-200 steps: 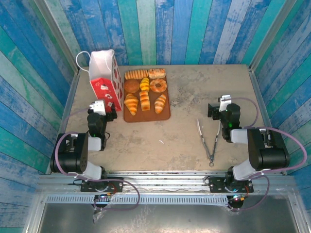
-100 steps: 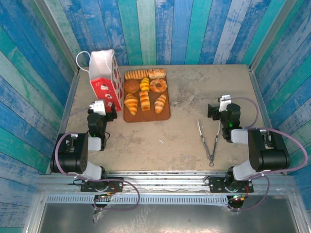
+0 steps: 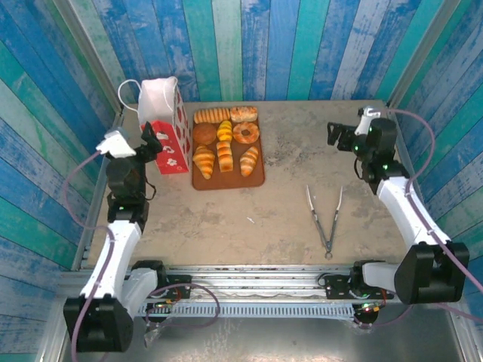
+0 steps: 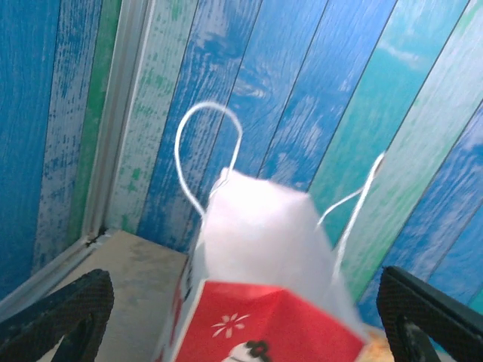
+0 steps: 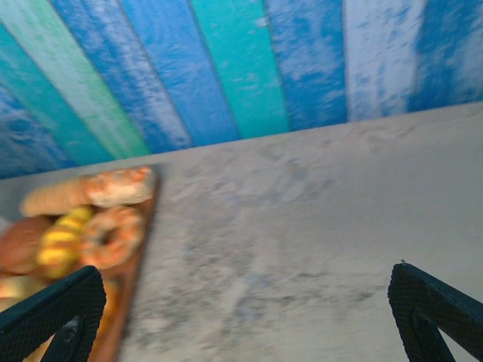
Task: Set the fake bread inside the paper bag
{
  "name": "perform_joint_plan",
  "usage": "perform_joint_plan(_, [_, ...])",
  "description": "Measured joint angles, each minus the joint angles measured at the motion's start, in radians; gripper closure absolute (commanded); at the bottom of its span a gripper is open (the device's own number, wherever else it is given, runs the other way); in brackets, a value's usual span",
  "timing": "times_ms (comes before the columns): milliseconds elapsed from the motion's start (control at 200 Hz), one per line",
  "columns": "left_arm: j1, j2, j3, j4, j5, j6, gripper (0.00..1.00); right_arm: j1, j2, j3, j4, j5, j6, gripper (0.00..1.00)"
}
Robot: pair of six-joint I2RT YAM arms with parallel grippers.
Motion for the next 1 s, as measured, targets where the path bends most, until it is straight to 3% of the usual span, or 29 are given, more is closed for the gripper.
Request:
perform_joint_plan(245, [0.000,-0.158,0.048,-0.351,0.079,-0.089,0.06,0.180,0.264,0.222,-0.273,-0.101,0.134,0.00])
perform_joint_plan(486, [0.000,-0.275,-0.029,-0.541,0.131,-0.113,0.06,0.270,0.541,0.418,-0.402,-0.102,0.188,0.18])
perform_joint_plan(661, [0.000,-0.278,-0.034,-0.568,0.145,-0.113,0.06,0.303,0.686,0.553,-0.437,-0.100,0.211,0.38])
perform_joint_plan(1002, [0.000,-0.216,-0.034,-0.566,0.163,-0.114,0.06,0.326,0.930,0.785,-0.469,-0.106,0.224,0.53])
